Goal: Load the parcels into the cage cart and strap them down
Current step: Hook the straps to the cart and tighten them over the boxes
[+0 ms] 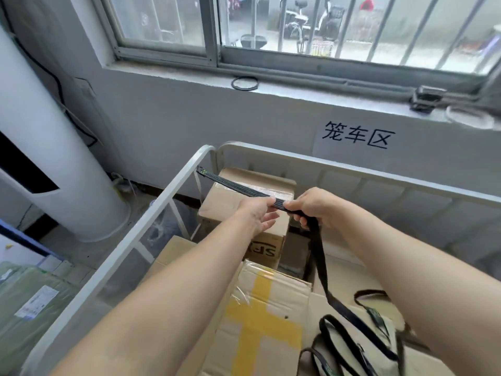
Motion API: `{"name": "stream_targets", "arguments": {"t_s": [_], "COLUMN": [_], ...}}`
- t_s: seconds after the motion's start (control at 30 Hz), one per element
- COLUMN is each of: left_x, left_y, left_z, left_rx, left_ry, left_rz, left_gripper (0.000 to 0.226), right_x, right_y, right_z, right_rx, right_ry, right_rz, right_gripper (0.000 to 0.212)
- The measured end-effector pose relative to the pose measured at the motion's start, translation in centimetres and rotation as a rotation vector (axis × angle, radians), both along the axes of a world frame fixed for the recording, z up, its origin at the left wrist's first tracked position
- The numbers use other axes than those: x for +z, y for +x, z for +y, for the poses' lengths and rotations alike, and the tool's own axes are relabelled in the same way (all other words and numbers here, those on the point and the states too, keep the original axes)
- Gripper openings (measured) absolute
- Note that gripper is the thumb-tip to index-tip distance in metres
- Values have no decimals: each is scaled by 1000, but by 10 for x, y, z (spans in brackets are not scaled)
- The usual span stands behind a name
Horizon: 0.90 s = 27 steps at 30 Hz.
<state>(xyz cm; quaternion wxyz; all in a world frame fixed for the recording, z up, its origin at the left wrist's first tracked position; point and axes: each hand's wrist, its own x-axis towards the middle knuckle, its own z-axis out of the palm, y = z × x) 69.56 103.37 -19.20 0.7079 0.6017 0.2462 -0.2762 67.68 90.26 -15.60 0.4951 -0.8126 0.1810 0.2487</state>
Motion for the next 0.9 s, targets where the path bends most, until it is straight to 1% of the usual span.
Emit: {"name": "stream_targets", "arguments": {"t_s": [0.13,0.3,0.5,0.67,0.77,0.9], "left_x": [22,40,59,81,87,90], "left_y": [-48,-112,-169,-197,-203,-211], "left_z": [-54,-127,-202,-247,-268,-291], "left_rx": [-17,-42,-75,-137,-140,-146], "left_ry": [-80,-78,-111,-134,-134,-149], "left_rz": [12,-23,-70,-92,-108,-137], "left_gripper": [12,14,16,13,14,16], "right_x": [26,60,93,115,130,152], "right_y": [-55,-134,-202,-235,-254,-277], "right_z": [-59,-138,-215,-251,-274,-306], "right_rx": [33,73,41,-4,-40,-86], "right_ry": [-25,-105,-164,-211,-253,-242], "right_rz": [16,4,-36,-70,-80,-91], "right_gripper": [27,28,30,33,33,32]}}
